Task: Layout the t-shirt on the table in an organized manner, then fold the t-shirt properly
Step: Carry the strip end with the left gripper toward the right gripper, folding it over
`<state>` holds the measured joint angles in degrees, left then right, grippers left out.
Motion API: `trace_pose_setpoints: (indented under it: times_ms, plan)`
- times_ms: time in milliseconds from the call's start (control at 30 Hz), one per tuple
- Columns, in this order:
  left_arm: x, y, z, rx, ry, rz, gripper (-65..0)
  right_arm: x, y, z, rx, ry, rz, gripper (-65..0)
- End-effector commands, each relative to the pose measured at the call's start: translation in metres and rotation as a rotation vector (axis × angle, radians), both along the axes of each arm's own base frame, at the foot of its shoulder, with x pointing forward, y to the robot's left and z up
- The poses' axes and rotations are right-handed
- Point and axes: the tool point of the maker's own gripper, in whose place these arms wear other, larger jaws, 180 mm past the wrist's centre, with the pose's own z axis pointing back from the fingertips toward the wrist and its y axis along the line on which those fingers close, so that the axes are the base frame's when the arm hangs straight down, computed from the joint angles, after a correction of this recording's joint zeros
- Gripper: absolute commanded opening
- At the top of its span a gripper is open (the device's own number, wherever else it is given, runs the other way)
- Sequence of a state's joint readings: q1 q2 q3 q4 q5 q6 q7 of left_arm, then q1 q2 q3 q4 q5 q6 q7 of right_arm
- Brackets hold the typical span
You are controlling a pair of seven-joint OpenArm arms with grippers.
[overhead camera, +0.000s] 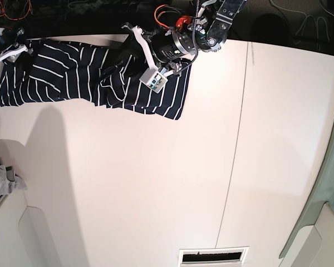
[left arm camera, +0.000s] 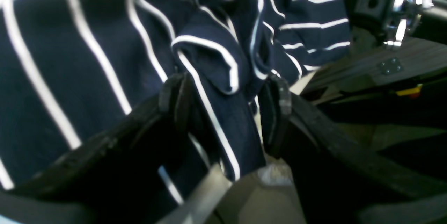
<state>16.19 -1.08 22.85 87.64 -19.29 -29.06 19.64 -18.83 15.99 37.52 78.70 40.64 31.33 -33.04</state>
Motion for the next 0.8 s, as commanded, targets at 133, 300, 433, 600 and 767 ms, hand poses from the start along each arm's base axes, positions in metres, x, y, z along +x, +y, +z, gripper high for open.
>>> trace_pose_setpoints:
  times_ms: [133,300,433,600,767]
  plan:
    - [-0.017,-0.021,0.023,-0.112,-0.028,-0.14,-32.2,0.025,-0.016,0.04,-0.074,-0.104,0.046,-36.7]
    - [-0.02,-0.023,0.025,-0.122,-0.035,-0.16,-32.2,0.042,-0.035,0.087,-0.191,-0.191,0.077,-36.7]
    - [-0.02,-0.022,0.025,-0.121,-0.035,-0.16,-32.2,0.042,-0.064,0.088,-0.297,-0.131,0.066,-35.1]
    - [-0.016,-0.022,0.032,-0.149,-0.04,-0.148,-32.2,0.03,-0.092,0.063,-0.27,-0.045,0.016,-19.7]
    - [-0.012,-0.023,0.046,-0.147,-0.077,-0.159,-32.3,0.033,-0.096,0.035,-0.157,-0.022,-0.025,-19.9]
